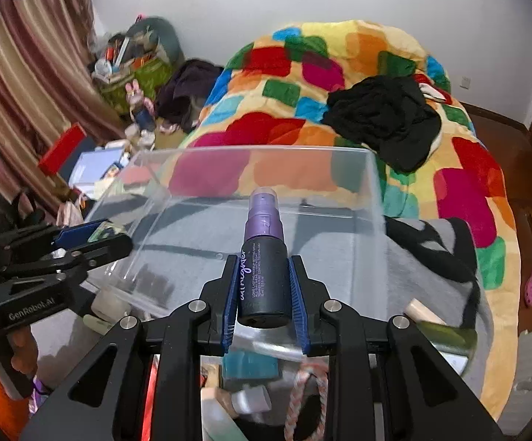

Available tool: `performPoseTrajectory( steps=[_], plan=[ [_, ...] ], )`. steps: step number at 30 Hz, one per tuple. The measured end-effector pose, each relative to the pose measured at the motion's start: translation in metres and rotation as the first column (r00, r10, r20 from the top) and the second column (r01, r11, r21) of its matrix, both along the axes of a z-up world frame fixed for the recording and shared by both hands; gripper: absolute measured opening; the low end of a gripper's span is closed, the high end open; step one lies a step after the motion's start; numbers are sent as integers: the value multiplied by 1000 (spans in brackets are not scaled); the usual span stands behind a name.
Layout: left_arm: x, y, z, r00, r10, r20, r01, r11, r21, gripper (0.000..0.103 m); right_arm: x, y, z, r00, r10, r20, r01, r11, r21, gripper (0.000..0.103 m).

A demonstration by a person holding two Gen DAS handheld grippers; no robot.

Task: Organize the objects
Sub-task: 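Drop packet into clear box with left tool while right tool releases spray bottle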

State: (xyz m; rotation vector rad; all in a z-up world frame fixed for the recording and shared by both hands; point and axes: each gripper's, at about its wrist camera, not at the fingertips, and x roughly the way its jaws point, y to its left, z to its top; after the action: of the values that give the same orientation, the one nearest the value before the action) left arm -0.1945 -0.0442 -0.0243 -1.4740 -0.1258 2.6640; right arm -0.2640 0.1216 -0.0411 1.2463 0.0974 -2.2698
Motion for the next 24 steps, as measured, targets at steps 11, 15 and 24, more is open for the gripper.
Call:
performPoseTrajectory(
  steps=[11,15,24],
  plan=[
    [-6,10,-9,999,-34,40,35,999,-24,38,-8,-24,-19,998,39,43,-42,995,89,23],
    [-5,8,-6,999,-29,37,30,999,-12,40,-8,-25,-17,998,48,46,-52,993,104,24],
    [15,16,14,998,-42,-45,41,999,-30,63,6,-19,-4,999,53,6,-54,992,118,34]
  ],
)
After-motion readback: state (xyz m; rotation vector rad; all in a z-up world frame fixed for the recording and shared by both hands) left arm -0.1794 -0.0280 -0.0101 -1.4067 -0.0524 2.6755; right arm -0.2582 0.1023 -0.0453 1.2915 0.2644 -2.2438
